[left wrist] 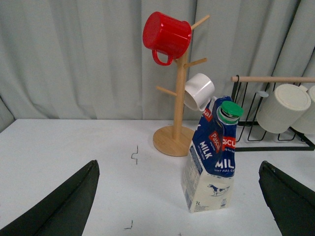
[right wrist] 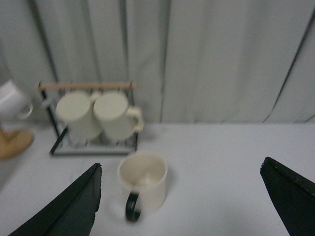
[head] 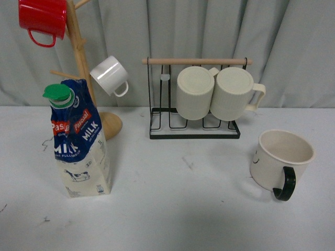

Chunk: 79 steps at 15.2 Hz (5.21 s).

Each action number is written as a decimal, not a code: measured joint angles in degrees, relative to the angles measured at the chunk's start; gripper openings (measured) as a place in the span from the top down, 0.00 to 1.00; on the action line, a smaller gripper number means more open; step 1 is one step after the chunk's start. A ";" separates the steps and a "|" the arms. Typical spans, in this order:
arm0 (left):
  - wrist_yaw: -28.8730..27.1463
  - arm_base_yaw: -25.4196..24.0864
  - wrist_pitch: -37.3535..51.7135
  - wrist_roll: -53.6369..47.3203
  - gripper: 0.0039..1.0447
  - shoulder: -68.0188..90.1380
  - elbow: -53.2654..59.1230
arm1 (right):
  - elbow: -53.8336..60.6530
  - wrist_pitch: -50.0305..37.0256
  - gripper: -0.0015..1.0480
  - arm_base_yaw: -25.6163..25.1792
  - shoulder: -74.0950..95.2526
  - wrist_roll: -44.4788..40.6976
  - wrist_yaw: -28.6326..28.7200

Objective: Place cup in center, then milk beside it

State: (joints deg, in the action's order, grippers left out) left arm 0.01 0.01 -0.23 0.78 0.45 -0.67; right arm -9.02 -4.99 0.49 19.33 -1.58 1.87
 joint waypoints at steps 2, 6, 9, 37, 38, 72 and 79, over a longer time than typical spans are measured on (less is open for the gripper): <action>-0.02 0.00 0.00 0.00 0.06 0.00 0.00 | -10.86 -16.90 0.06 -2.14 19.82 1.88 -4.20; -0.02 0.00 0.00 0.00 0.06 0.00 0.00 | -18.38 -21.20 0.06 -3.04 32.52 5.33 -6.23; -0.02 0.00 0.00 0.00 0.06 0.00 0.00 | -36.30 -13.05 0.06 -4.02 57.59 14.40 -7.54; -0.02 0.00 0.02 0.00 0.06 0.00 0.00 | -51.01 0.96 0.85 2.32 93.77 21.38 0.55; 0.00 0.00 -0.02 0.00 0.06 0.00 0.00 | -51.01 1.55 0.94 3.50 92.54 21.14 1.07; -0.02 0.00 0.00 0.00 0.06 0.00 0.00 | -62.05 13.84 0.37 15.02 92.89 17.99 -4.00; -0.02 0.00 0.02 0.00 0.06 0.00 0.00 | -59.56 7.08 0.07 11.41 78.14 18.51 -2.29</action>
State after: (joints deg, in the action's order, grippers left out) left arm -0.01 0.01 -0.21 0.78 0.45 -0.67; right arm -68.58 2.09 11.90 97.47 16.93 -0.43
